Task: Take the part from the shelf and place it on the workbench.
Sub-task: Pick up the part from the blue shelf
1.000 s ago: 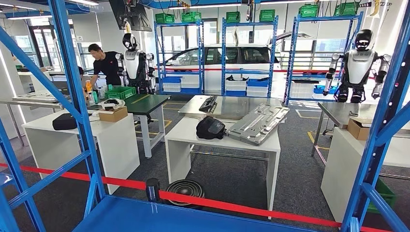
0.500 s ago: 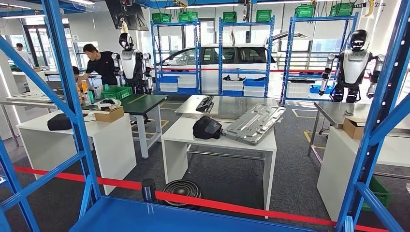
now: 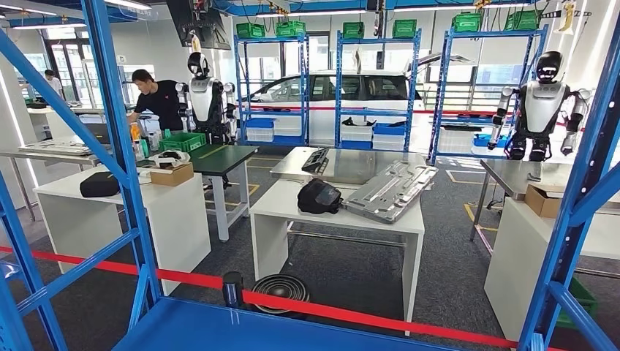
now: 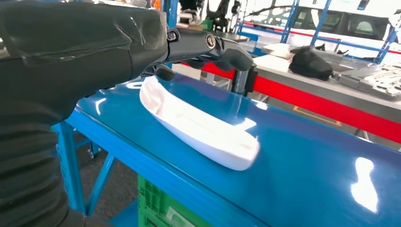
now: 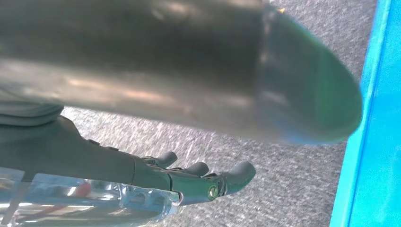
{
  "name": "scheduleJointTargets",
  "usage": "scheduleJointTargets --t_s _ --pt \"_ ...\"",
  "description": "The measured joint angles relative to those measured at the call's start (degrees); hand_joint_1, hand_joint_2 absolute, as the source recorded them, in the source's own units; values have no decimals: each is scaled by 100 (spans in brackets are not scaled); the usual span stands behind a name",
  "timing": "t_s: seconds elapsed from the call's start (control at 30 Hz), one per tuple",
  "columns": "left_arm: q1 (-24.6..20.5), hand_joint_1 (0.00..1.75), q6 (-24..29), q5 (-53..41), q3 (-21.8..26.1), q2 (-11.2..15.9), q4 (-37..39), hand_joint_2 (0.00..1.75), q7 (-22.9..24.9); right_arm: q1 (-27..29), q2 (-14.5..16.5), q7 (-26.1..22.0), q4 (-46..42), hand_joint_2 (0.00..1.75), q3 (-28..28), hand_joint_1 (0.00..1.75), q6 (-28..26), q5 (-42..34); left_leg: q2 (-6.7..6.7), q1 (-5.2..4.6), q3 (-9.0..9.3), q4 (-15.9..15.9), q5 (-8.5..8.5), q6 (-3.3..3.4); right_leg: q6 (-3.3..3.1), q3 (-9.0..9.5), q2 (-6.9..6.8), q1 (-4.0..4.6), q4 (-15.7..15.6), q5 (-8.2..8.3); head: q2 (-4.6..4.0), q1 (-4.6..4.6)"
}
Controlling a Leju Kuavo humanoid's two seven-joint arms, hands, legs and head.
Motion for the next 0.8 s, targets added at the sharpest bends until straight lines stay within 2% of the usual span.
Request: scheduleJointTargets --t_s 0.07,0.1,0.13,0.23,0.27,0.3,0.33,0.4,0.43,0.47,0.57,0.6,0.63,0.67,0.73,0.77,0.8 --pt "28 0 46 -354 88 -21 -41 175 117 6 10 -27 -17 0 1 0 3 1 0 17 -17 31 -26 -57 -64 22 1 -19 -21 26 1 -2" --pt "42 0 67 -536 160 -35 -73 175 169 9 13 -47 -22 0 3 0 1 1 3 29 -61 128 -98 -91 -91 35 0 -38 -33 40 0 -8" --pt "50 0 73 -690 244 -51 -106 175 205 12 15 -65 -25 0 9 0 -7 0 6 43 -155 342 -234 -124 -109 48 -1 -59 -43 51 0 -14" --pt "50 0 -87 -995 523 -160 -166 175 254 25 -11 -105 32 0 65 0 -110 0 16 97 -664 1454 -754 -213 -117 42 -4 -69 -42 54 -1 -28" --pt "43 0 -178 -1047 609 -206 -172 175 258 30 -33 -110 78 0 91 0 -163 1 18 111 -770 1670 -797 -229 -116 41 -5 -71 -41 54 -2 -29" --pt "28 0 -262 -1077 685 -246 -173 175 260 33 -61 -113 135 0 118 0 -215 1 20 124 -774 1668 -729 -237 -115 45 -5 -73 -40 53 -2 -30" --pt "-2 0 -337 -1091 751 -278 -169 175 260 34 -94 -115 199 0 149 0 -261 1 22 136 -654 1412 -555 -239 -113 53 -3 -77 -40 52 -1 -30" --pt "-108 0 -468 -1109 856 -325 -122 175 261 32 -171 -120 338 0 217 0 -325 1 22 144 -244 578 -178 -228 -92 70 2 -67 -38 41 -1 -31" --pt "-175 0 -522 -1125 893 -343 -69 175 265 30 -210 -124 405 0 249 0 -342 1 18 138 -86 246 -69 -211 -72 67 3 -54 -33 37 -1 -31" --pt "-239 0 -567 -1149 923 -359 3 175 277 28 -248 -127 461 0 272 0 -348 1 14 124 -4 73 -37 -188 -43 56 3 -43 -31 36 -1 -27" --pt "-397 0 -632 -1271 975 -405 243 175 346 28 -309 -129 561 0 297 0 -323 1 8 97 3 4 -15 -67 59 10 0 -54 -28 48 0 -21" --pt "-450 0 -634 -1329 985 -425 310 175 377 30 -312 -129 573 0 297 0 -290 1 9 102 3 -17 8 -21 75 -32 -2 -60 39 6 0 -19" --pt "-505 0 -633 -1392 994 -447 368 175 409 30 -313 -129 575 0 297 0 -247 1 12 109 1 -39 29 20 72 -131 -4 -62 230 -97 1 -15" --pt "-553 0 -635 -1454 1004 -475 426 175 442 29 -309 -129 576 0 297 0 -205 1 18 108 -4 -49 41 49 54 -293 -5 -63 554 -251 1 -8" --pt "-623 0 -653 -1553 1018 -525 533 175 487 32 -304 -127 576 0 297 0 -142 1 23 83 -25 -47 49 79 23 -700 -5 -60 1385 -572 1 -2" --pt "-643 0 -667 -1584 1025 -549 582 175 499 40 -302 -126 576 0 297 0 -127 1 24 70 -31 -46 51 84 28 -841 -5 -60 1665 -647 1 0" --pt "-664 0 -688 -1607 1033 -570 629 175 505 46 -301 -124 576 0 296 0 -121 1 22 59 -33 -44 51 87 49 -870 -5 -60 1714 -625 1 1"
